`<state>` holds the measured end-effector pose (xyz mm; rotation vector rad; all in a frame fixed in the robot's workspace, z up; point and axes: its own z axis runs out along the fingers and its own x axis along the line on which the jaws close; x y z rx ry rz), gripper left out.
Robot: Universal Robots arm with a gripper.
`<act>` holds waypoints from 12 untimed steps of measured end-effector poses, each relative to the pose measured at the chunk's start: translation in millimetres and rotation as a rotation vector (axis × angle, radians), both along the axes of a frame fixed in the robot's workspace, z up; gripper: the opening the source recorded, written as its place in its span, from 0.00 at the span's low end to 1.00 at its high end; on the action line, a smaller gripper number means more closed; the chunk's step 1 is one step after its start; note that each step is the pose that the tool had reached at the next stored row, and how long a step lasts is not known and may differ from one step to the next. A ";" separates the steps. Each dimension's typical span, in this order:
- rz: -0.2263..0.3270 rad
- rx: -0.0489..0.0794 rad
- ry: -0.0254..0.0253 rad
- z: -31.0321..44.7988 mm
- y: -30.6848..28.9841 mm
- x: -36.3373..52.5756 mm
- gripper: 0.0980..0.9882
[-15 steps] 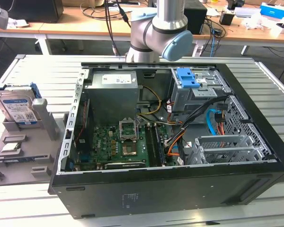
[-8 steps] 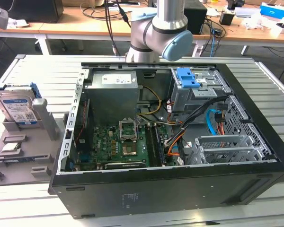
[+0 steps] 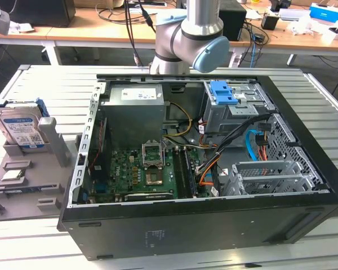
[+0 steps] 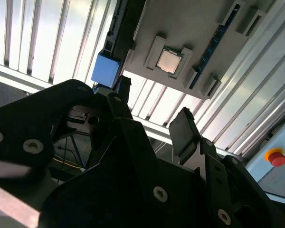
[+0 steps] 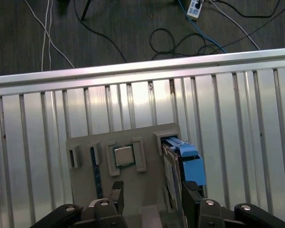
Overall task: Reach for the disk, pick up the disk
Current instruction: 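Pick up the disk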
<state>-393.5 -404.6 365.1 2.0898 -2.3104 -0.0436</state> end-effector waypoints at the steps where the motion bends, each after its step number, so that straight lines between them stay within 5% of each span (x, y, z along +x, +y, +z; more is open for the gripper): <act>1: 0.000 0.000 0.0000 0.0 0.0 0.0 0.56; 5: 0.000 0.000 -0.0001 0.0 4.6 0.0 0.56; 12: 0.000 0.000 -0.0001 -0.1 23.0 0.0 0.56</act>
